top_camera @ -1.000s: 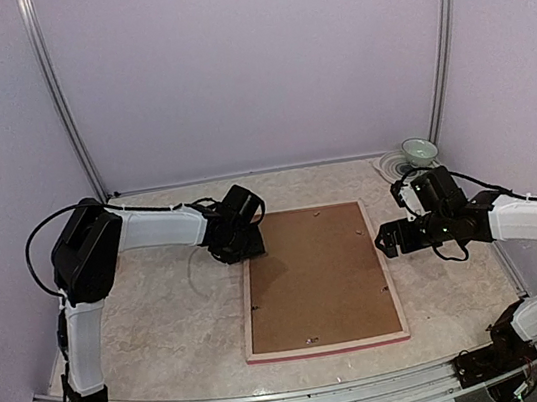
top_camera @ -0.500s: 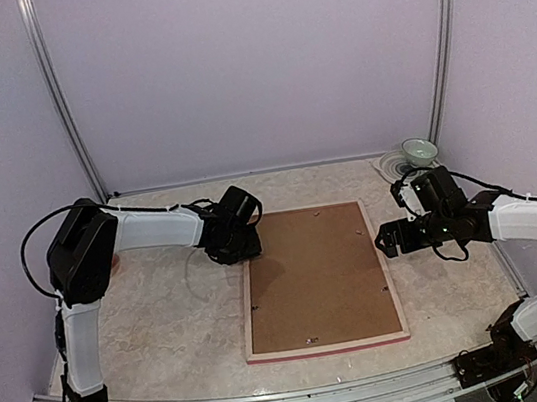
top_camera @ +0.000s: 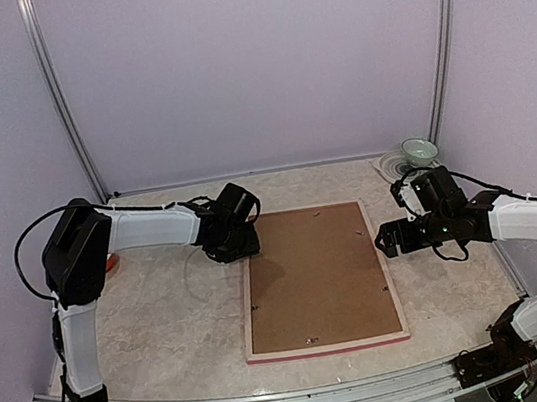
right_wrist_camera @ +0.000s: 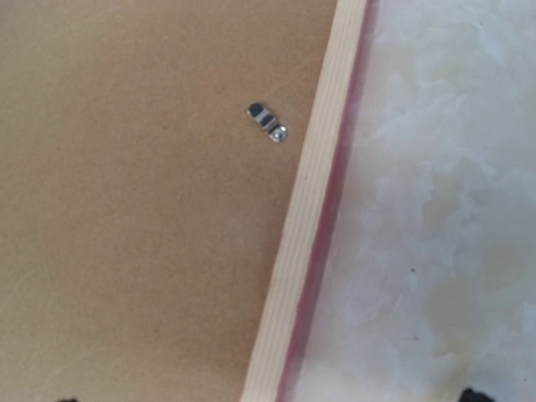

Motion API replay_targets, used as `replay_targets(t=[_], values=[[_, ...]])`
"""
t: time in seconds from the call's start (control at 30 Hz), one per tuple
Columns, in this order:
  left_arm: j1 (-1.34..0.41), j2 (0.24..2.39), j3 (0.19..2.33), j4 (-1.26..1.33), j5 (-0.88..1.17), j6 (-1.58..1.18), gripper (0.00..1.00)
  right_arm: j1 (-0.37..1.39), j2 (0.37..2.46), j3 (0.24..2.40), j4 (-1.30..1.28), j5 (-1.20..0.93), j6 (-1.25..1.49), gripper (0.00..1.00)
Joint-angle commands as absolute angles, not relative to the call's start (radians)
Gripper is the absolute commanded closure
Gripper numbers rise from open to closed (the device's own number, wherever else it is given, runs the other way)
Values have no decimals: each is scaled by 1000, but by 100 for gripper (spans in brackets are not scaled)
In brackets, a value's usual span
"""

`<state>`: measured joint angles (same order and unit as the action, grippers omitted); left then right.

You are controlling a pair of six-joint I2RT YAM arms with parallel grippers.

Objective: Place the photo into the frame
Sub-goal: Press the fastener onto the backboard.

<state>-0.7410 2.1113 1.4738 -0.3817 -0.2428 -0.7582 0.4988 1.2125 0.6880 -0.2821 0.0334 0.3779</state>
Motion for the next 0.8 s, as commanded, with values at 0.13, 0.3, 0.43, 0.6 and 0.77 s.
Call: replay_targets(t=[0.13,0.3,0.43,0.6,0.77], values=[[-732,2065,1476,-396,-265,-739,58,492,1214,676,-264,34,372,2],[-727,2106,1495,-415,-265,-734,58,492,1213,676,-266,34,371,2],[-724,2134,1496,-418,-274,-731,58,492,1213,675,-265,34,372,2],[-722,2157,1508,-420,-270,-722,59,492,1213,676,-265,34,371,2],[-720,2177,1526,-432,-273,-710,59,493,1215,676,-262,33,371,2]])
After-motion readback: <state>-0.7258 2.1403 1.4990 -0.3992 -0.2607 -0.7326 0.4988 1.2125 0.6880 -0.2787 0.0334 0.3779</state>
